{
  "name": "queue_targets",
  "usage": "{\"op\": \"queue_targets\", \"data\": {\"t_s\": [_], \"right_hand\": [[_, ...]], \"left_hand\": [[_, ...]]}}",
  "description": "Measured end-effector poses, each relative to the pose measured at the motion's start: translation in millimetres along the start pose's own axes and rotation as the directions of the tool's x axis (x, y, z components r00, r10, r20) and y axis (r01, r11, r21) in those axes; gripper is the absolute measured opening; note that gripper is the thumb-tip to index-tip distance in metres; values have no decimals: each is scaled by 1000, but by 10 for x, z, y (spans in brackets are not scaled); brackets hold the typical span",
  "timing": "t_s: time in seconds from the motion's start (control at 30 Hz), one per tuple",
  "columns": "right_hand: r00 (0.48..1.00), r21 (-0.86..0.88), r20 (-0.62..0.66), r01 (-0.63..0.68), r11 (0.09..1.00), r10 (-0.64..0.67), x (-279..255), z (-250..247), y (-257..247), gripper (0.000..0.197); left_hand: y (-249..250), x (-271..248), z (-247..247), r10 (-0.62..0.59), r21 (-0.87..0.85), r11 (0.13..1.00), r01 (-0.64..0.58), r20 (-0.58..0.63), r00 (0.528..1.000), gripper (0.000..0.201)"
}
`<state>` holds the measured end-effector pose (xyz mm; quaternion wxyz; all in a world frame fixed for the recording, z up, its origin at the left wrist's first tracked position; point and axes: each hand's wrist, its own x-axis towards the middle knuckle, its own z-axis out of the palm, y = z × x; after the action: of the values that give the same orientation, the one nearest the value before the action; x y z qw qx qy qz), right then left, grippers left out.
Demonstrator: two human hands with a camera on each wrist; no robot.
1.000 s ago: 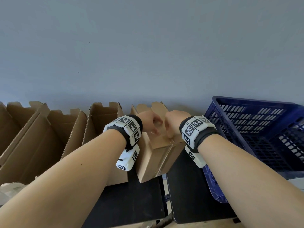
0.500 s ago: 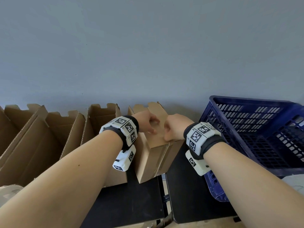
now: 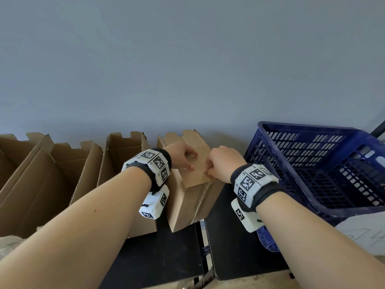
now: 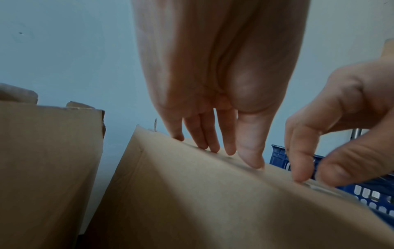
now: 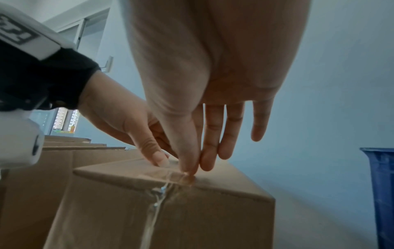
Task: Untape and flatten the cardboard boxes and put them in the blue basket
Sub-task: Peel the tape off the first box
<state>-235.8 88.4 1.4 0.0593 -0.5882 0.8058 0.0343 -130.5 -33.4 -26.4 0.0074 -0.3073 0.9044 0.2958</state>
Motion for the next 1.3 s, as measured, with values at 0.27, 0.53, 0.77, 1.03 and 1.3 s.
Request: {"op": "queue_targets", "data": {"t_s": [0.27,0.53,0.77,1.03,1.3], "right_hand": [[994,216,-74,-56,975,74,3,156,30,8],[988,220,-128,-55,974,85,-24,312,84,17],[978,283,-196,-8,959,66,-80,383,92,16],[967,329,-224,-45,943,124,-77,390,101,11],[963,311,-240,-44,949,124,-107,448,61,19]], "left_hand": [[-83,10,5,-24,-2,1000,23,-14,1000,55],[-95,29,58,-4,-28,1000,3,-14,1000,56],[-100,14,54,-2,-16,1000,2,-27,1000,56],[-92,-1,74,1,-25,1000,-1,-26,1000,56],[-119,14,63,-9,-21,1000,8,-28,1000,56]]}}
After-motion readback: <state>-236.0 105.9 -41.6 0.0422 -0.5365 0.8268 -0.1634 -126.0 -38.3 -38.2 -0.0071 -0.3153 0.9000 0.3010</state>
